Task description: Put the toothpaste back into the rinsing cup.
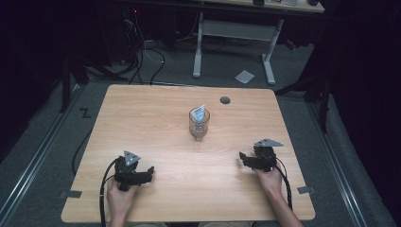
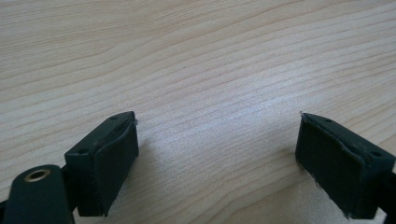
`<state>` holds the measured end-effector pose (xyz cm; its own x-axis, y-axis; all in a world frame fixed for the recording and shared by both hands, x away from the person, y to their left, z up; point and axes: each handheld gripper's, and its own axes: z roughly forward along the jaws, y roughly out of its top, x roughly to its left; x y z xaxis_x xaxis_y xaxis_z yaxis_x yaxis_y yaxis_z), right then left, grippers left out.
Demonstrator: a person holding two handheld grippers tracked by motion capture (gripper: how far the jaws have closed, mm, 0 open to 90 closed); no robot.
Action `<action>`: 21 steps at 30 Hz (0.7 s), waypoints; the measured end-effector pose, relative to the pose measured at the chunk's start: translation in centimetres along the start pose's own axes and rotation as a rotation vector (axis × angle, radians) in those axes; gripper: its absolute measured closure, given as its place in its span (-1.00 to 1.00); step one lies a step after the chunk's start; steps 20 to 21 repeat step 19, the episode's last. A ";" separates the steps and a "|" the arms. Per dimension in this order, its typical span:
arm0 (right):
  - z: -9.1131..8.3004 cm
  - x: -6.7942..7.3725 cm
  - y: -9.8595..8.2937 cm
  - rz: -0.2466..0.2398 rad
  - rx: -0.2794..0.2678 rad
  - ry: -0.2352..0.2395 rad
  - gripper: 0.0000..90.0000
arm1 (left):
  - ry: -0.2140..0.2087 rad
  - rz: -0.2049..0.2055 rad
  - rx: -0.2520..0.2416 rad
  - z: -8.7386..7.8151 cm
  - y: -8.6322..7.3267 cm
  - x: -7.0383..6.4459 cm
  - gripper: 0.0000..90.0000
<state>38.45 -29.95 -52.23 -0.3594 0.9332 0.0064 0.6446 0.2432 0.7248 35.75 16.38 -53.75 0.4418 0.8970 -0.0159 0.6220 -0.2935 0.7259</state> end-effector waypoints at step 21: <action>0.6 0.6 -0.7 -0.005 0.009 -0.028 -0.38 | 0.000 -0.002 -0.002 0.0 0.0 0.0 -0.70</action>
